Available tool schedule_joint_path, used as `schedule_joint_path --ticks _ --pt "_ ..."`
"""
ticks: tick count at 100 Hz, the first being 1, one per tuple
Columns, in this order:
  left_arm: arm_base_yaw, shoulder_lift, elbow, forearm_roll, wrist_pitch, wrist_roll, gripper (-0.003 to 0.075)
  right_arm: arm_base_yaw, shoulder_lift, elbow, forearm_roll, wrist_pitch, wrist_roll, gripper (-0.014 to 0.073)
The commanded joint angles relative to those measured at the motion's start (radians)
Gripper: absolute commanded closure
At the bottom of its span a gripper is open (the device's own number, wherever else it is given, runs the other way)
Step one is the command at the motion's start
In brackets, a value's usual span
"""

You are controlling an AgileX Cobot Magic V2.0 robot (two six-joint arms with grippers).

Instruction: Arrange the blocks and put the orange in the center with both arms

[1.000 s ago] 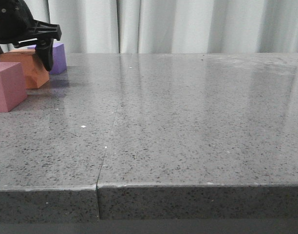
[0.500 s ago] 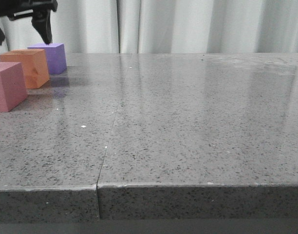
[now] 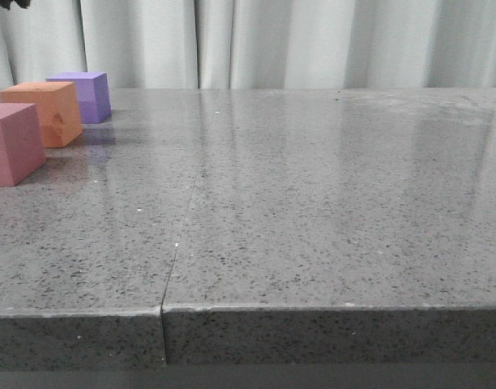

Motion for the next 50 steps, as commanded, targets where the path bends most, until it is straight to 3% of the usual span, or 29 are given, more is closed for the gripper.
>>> schedule_joint_path --ticks 1,50 --pt "-0.009 -0.071 -0.028 0.013 -0.033 -0.01 0.0736 -0.004 0.008 -0.025 -0.017 -0.077 -0.006 0.0661" --pt "-0.009 -0.277 0.089 0.013 -0.033 -0.01 0.0741 -0.004 0.008 -0.025 -0.017 -0.077 -0.006 0.0661"
